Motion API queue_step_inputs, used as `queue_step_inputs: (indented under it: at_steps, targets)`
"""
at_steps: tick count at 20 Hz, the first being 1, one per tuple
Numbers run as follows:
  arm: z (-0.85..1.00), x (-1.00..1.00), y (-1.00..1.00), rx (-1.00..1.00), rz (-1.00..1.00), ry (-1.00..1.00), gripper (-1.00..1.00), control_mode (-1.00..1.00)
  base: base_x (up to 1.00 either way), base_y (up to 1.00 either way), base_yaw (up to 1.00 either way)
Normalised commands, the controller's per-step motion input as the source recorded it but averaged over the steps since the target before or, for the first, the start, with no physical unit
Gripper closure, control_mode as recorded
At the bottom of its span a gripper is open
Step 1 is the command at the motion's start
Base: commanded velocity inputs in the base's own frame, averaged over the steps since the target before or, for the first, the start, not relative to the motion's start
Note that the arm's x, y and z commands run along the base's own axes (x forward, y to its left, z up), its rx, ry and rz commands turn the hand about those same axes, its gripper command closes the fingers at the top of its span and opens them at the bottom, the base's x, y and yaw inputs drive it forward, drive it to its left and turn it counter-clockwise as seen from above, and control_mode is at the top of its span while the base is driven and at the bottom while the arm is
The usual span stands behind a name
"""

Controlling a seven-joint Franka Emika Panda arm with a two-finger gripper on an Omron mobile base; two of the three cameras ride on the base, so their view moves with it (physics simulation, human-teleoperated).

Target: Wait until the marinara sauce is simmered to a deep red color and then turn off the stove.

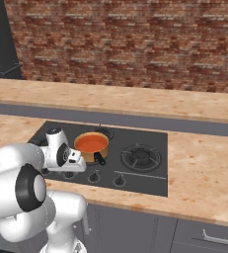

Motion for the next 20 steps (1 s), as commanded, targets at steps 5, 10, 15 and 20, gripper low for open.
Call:
queue_step_inputs:
  at_steps: [5, 10, 15, 20]
  targets:
    - [0.00, 0.00, 0.00, 0.00, 0.00, 0.00, 1.00, -1.00, 0.00, 0.00, 0.00]
    - [0.00, 0.00, 0.00, 0.00, 0.00, 0.00, 1.00, -1.00, 0.00, 0.00, 0.00]
    - [0.00, 0.00, 0.00, 0.00, 0.00, 0.00, 1.00, -1.00, 0.00, 0.00, 0.00]
    - [-0.02, 0.00, 0.00, 0.06, 0.00, 0.00, 1.00, -1.00, 0.00, 0.00, 0.00]
